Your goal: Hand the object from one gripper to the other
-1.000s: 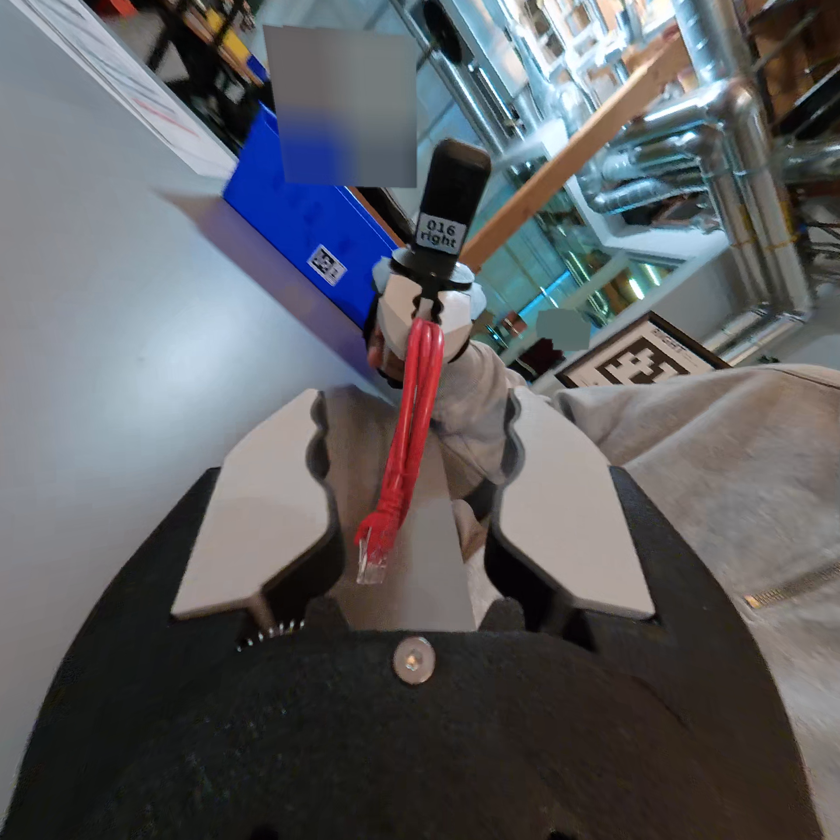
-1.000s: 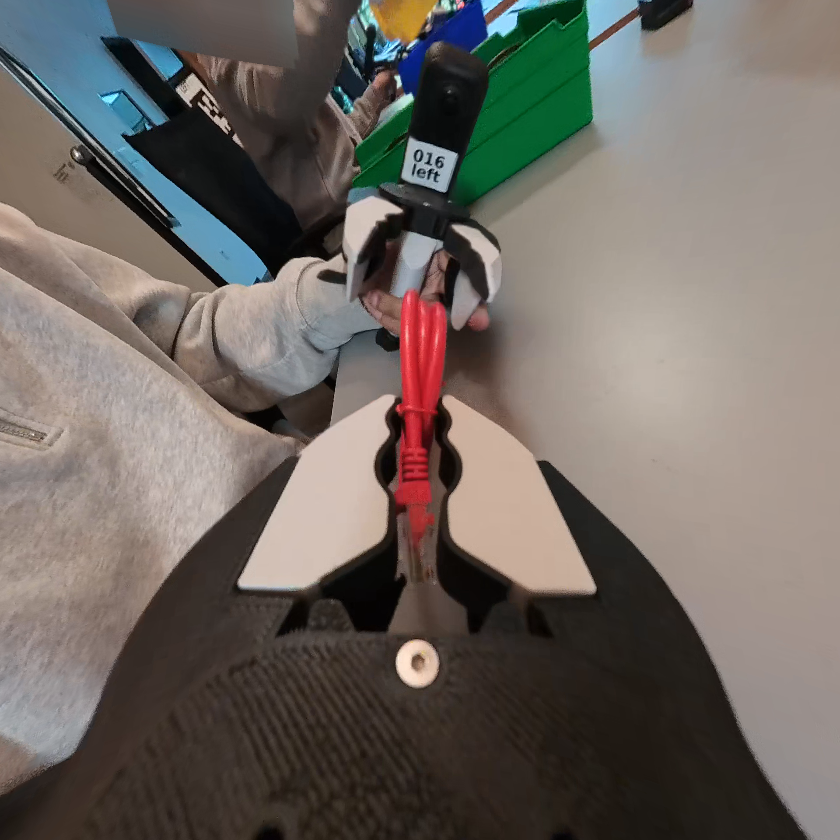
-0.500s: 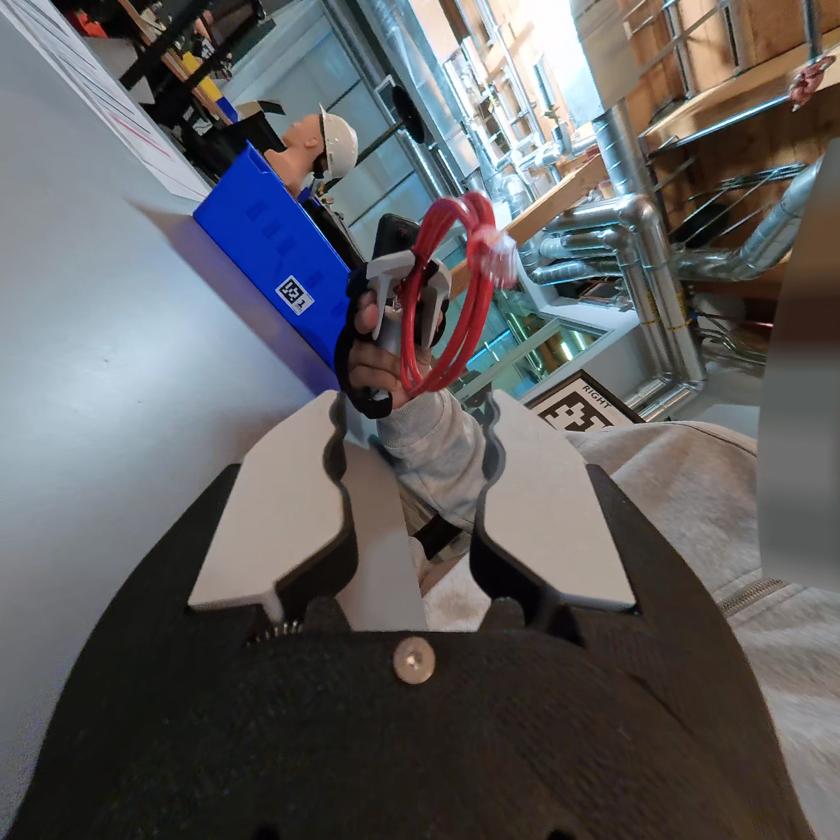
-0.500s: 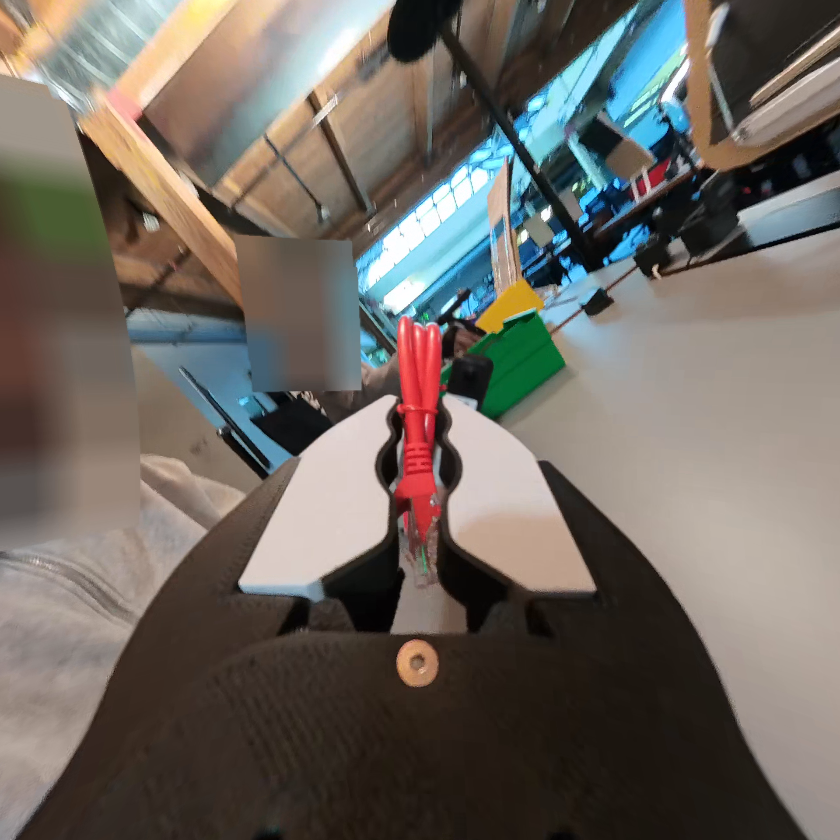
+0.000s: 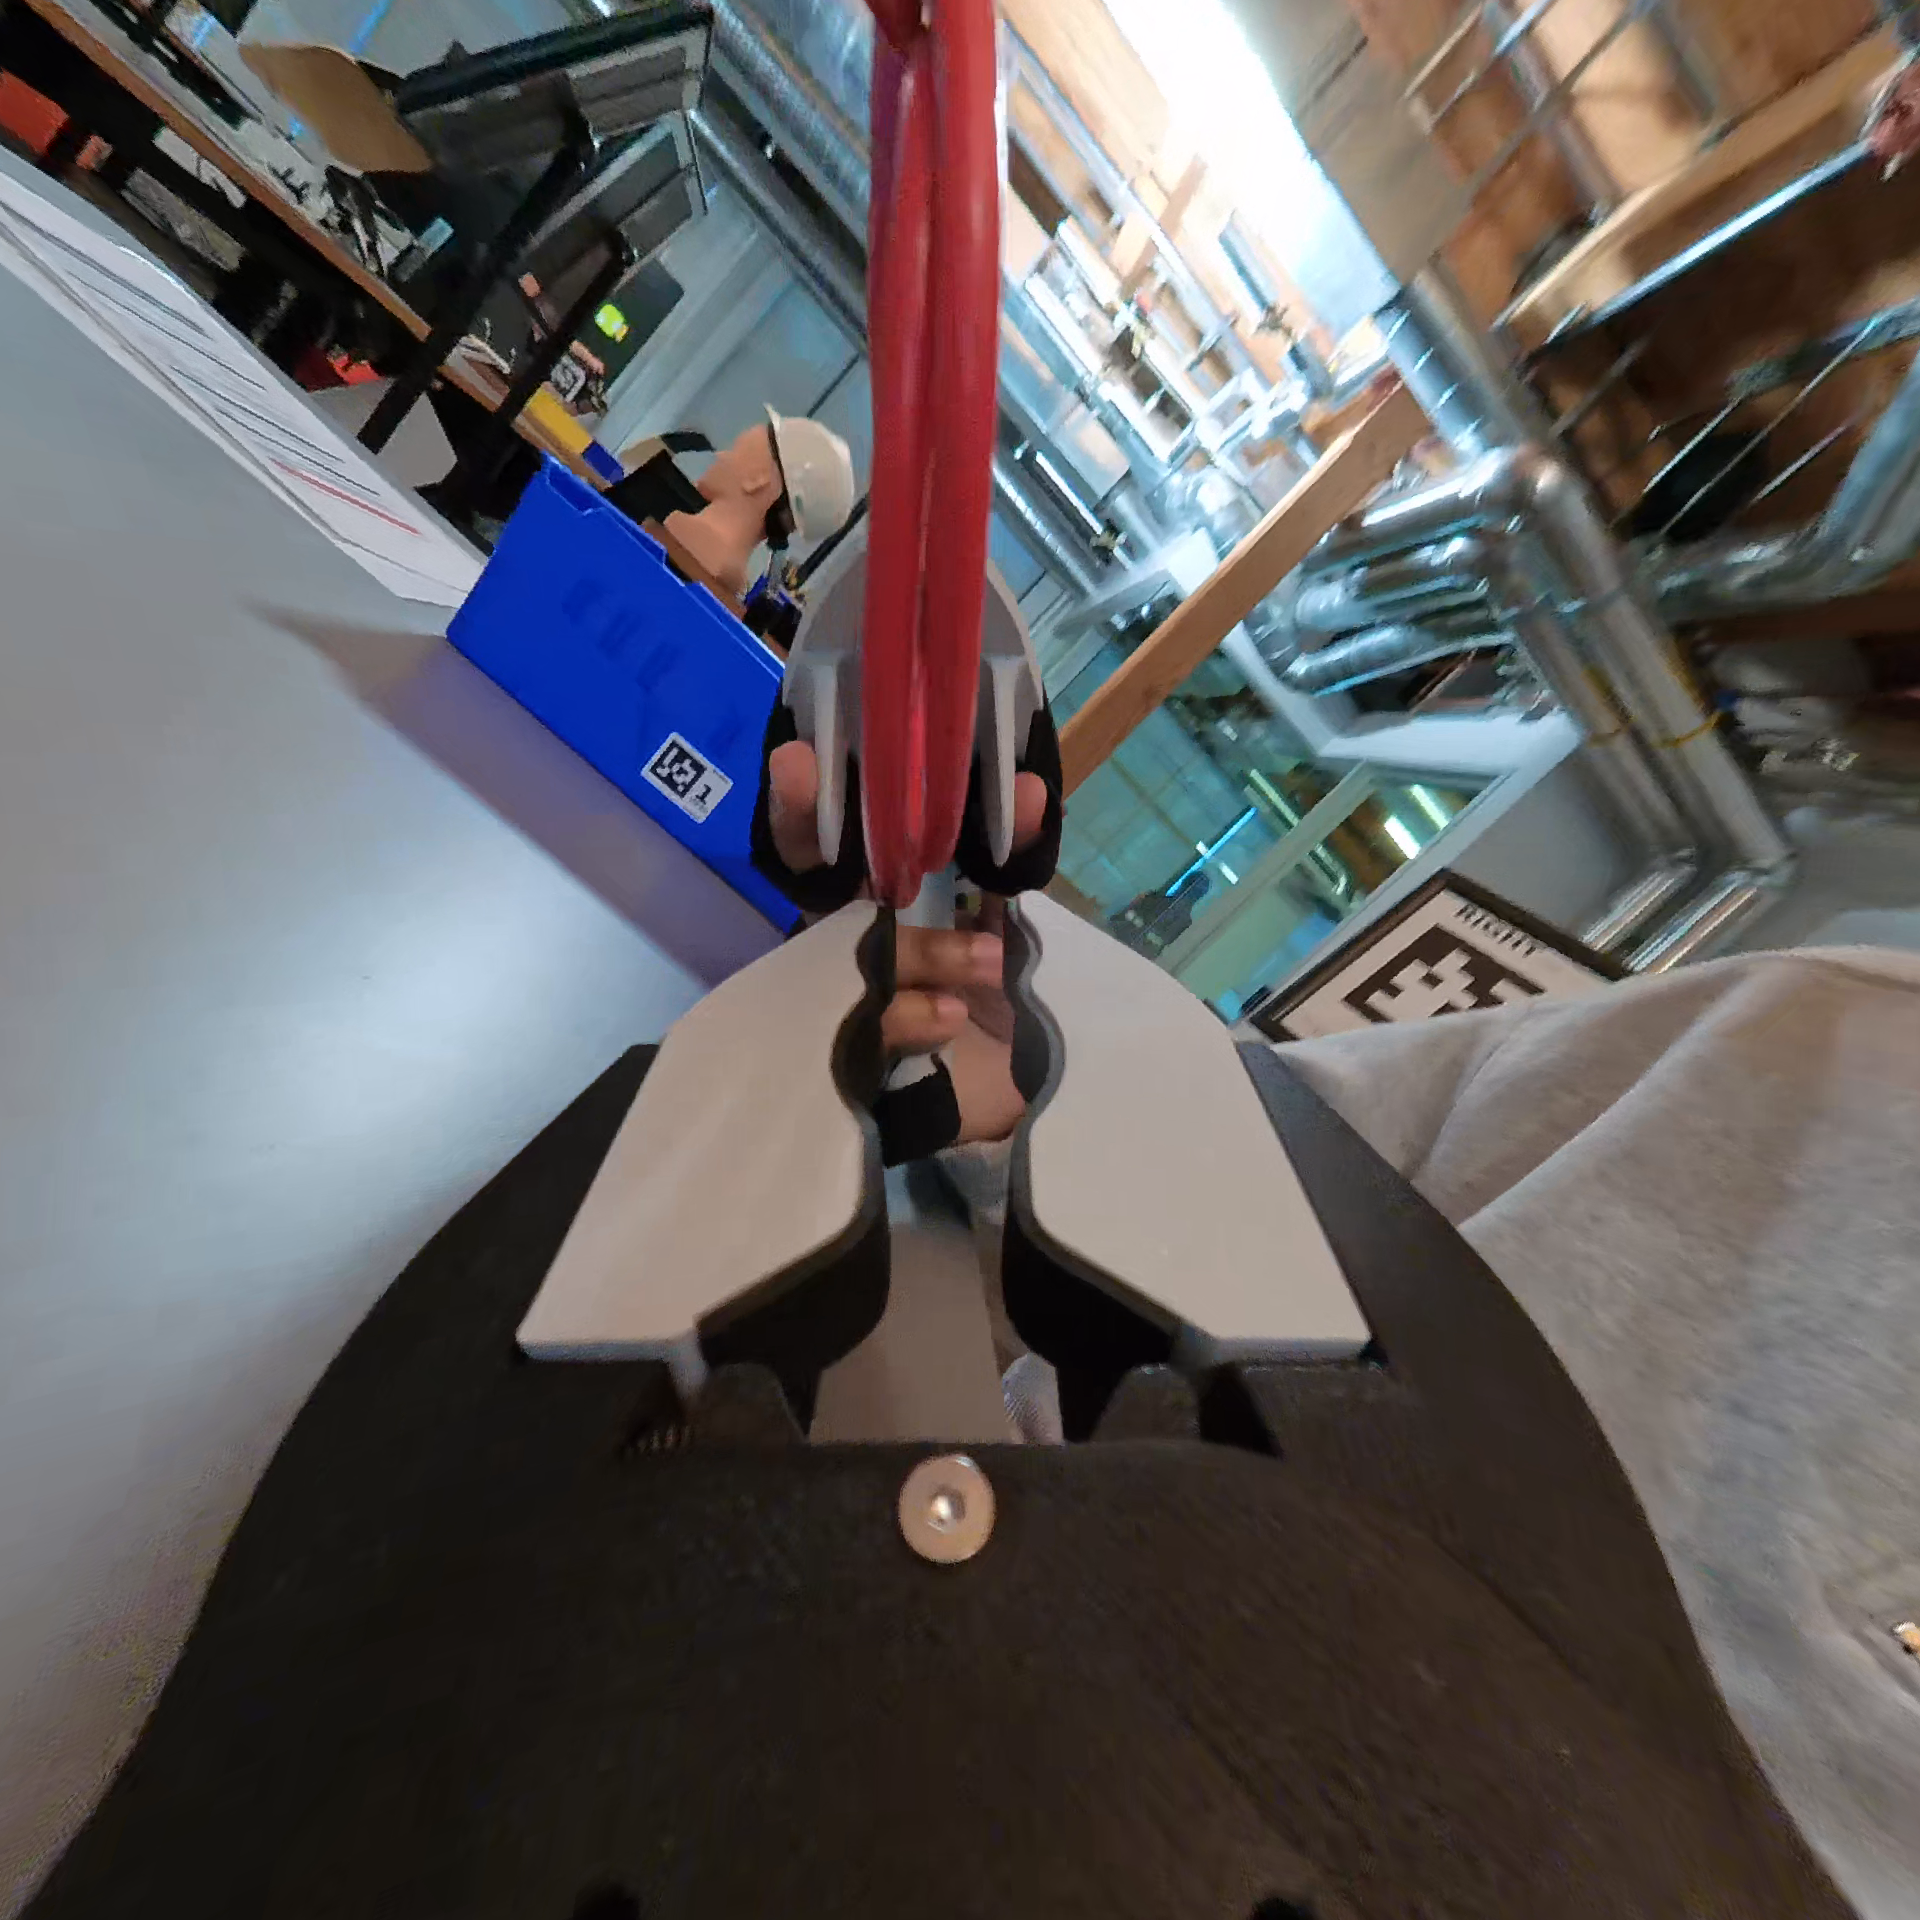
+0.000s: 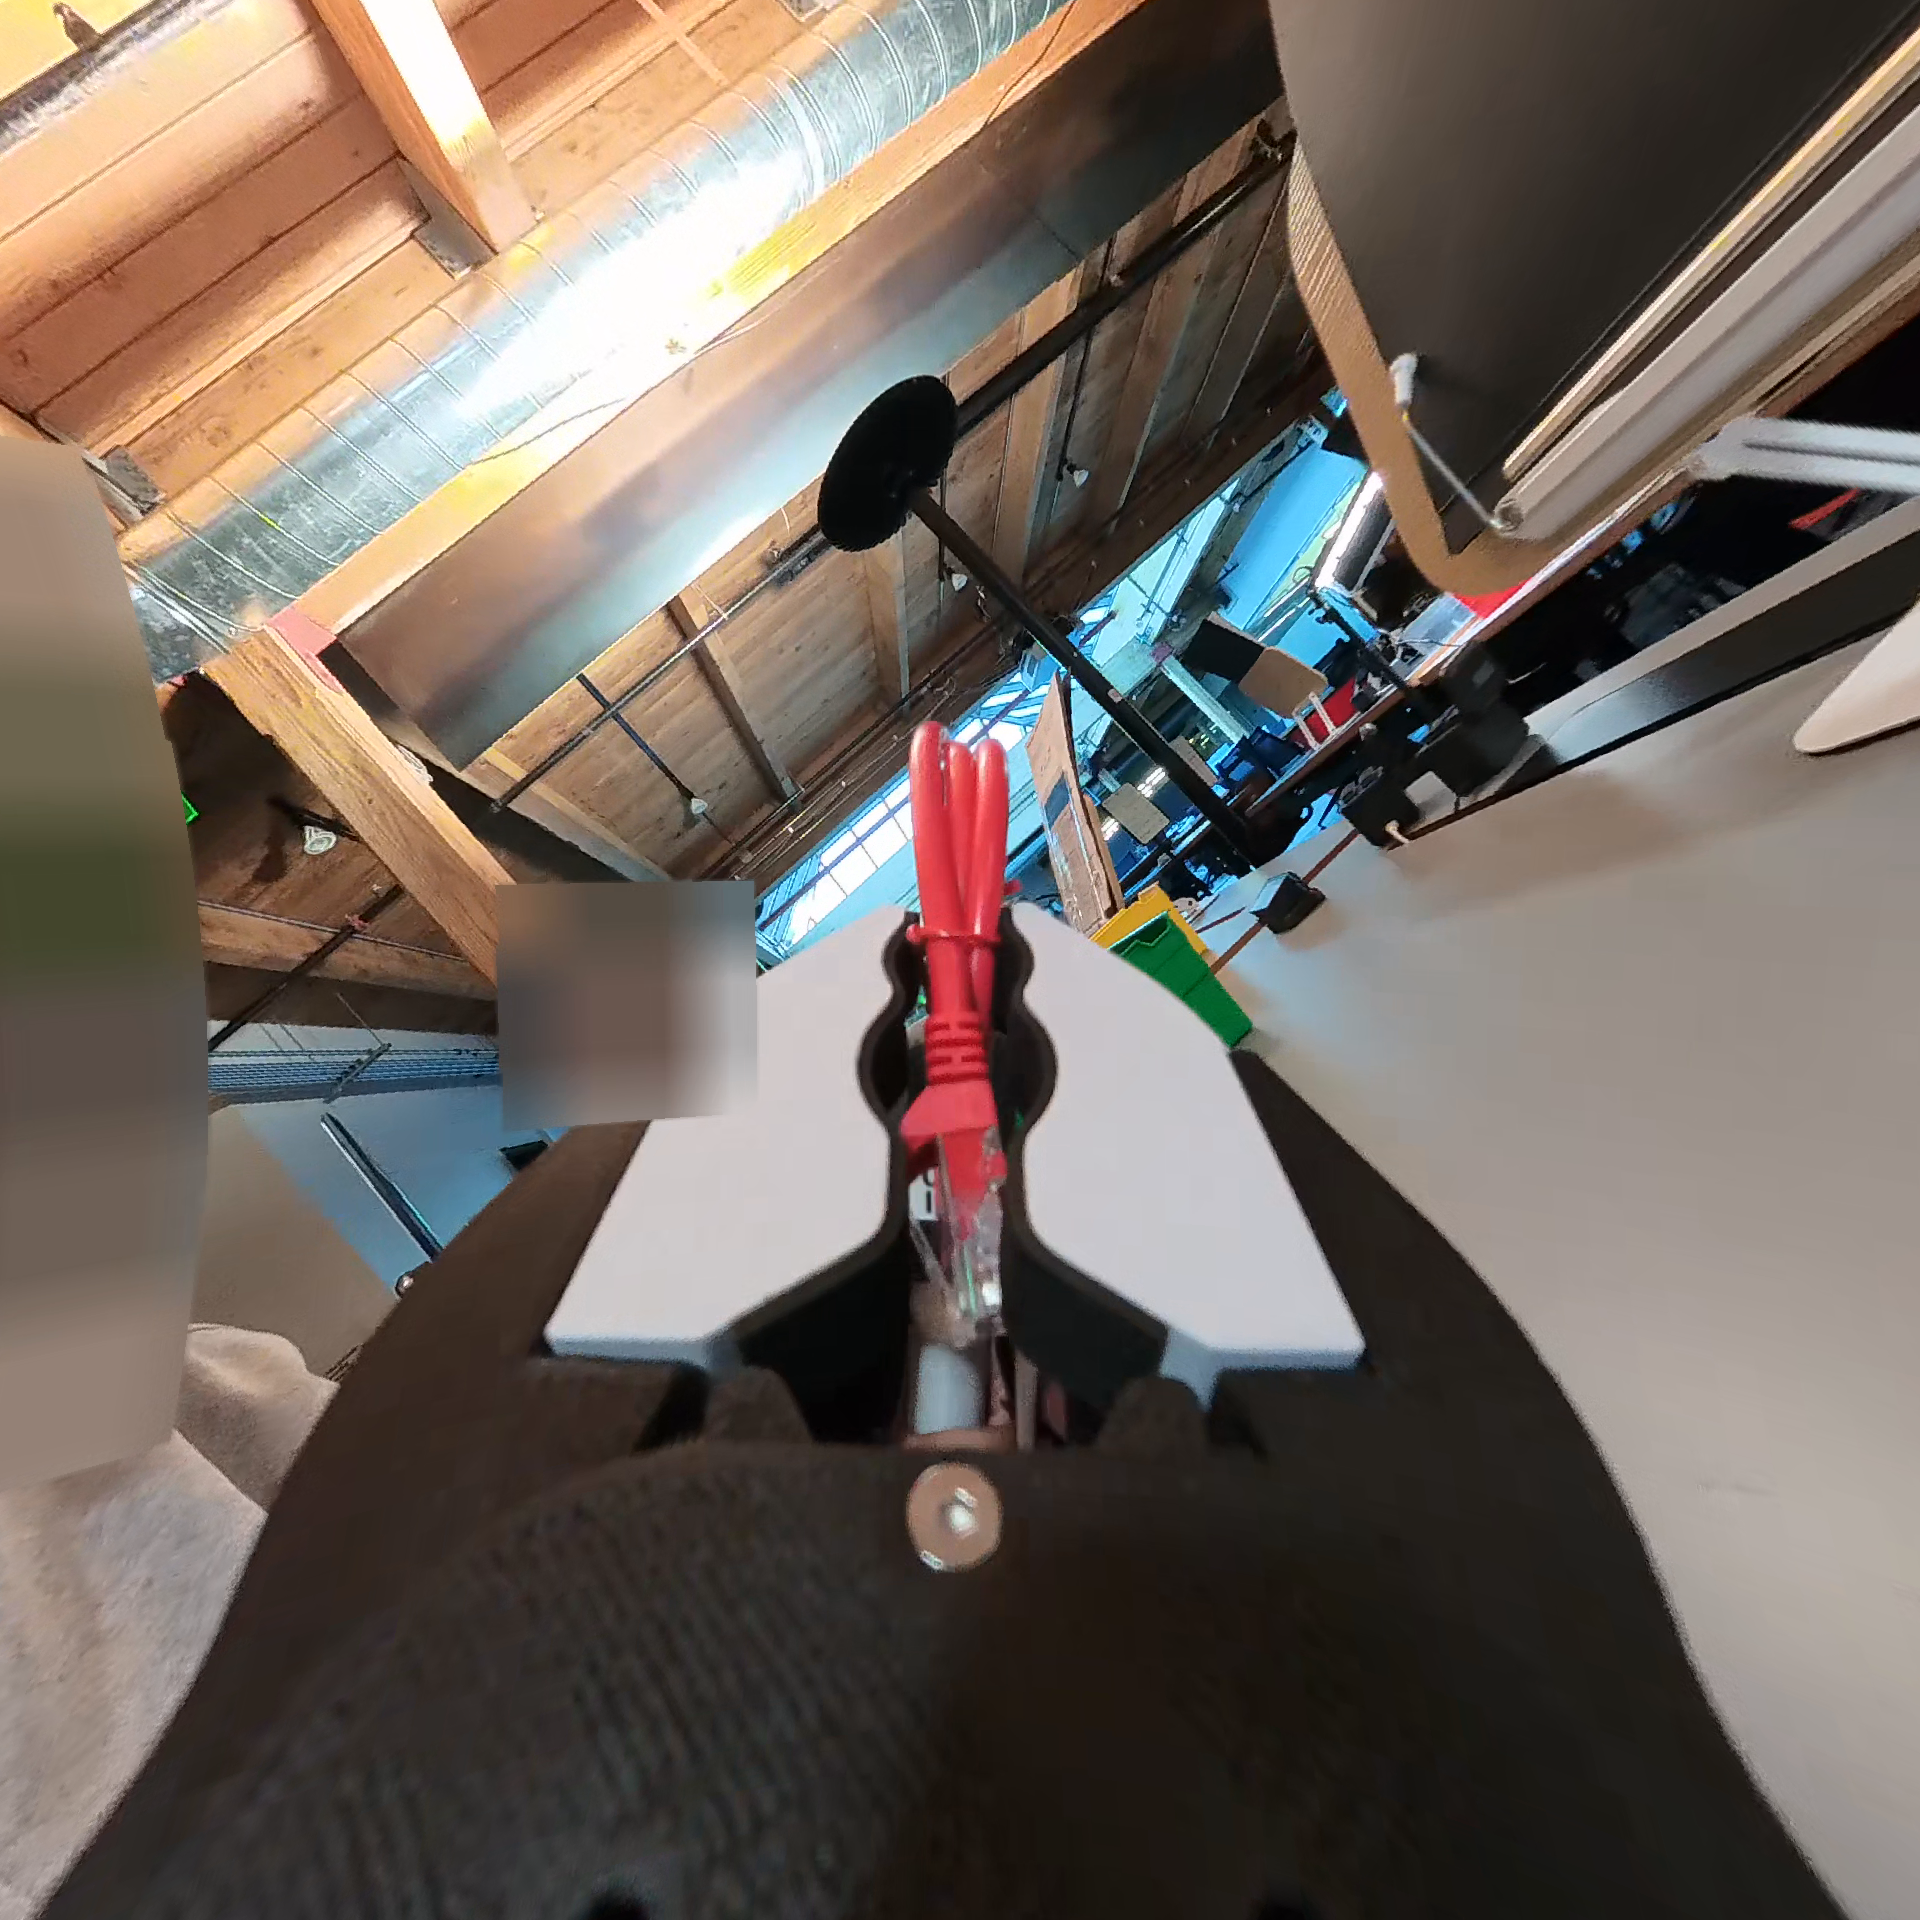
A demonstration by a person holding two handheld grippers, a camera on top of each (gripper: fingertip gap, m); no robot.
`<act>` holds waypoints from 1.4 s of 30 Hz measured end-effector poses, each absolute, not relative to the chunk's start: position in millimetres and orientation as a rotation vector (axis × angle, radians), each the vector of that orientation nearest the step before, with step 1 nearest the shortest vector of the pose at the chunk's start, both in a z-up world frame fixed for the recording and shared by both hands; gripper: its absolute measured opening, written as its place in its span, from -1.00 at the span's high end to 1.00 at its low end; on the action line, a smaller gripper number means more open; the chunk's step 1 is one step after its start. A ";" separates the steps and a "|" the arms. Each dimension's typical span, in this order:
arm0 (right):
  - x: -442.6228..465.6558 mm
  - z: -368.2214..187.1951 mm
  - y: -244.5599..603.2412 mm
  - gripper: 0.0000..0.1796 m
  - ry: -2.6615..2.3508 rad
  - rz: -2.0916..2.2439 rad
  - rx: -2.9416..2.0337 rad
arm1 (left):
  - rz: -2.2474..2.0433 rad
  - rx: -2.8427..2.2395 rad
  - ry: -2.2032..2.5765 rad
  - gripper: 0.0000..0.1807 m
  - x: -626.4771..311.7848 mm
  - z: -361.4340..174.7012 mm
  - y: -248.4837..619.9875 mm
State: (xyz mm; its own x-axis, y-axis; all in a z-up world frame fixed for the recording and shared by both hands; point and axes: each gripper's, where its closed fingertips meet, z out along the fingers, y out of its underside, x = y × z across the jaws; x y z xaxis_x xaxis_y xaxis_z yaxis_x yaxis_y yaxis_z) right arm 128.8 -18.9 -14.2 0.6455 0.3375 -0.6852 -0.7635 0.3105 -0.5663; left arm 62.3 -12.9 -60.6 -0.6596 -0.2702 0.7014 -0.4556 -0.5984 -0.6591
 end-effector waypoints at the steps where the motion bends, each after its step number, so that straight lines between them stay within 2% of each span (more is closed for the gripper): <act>1: 129.0 -13.8 -18.9 0.85 0.497 0.764 -1.002 | 2.418 1.247 -1.310 0.78 63.2 -60.3 -11.3; 8: 117.8 -19.6 -10.5 0.84 0.467 0.734 -1.043 | 2.479 1.304 -1.208 0.83 67.2 -56.7 4.5; 10: 110.3 -21.9 -6.0 0.84 0.443 0.737 -1.070 | 2.512 1.324 -1.189 0.91 67.7 -55.1 10.8; 17: 109.8 -31.1 -4.8 0.82 0.434 0.818 -1.122 | 2.529 1.306 -1.231 0.92 65.4 -50.1 16.7; 19: 112.1 -31.2 -7.2 0.67 0.458 0.915 -1.113 | 2.518 1.278 -1.253 0.94 63.4 -48.4 15.7; 21: 112.4 -31.0 -10.2 0.64 0.452 0.981 -1.112 | 2.492 1.246 -1.273 0.94 61.0 -47.2 13.6; 27: 119.0 -30.9 -15.4 0.33 0.399 0.913 -1.188 | 2.481 1.148 -1.288 0.95 53.1 -40.4 12.5; 36: 148.7 -37.9 -28.4 0.32 0.465 0.901 -1.207 | 2.431 0.875 -1.339 0.97 30.6 -27.1 4.4; 42: 126.3 -60.7 -13.4 0.31 0.424 0.906 -1.400 | 2.447 0.684 -1.220 0.97 14.2 -8.9 8.2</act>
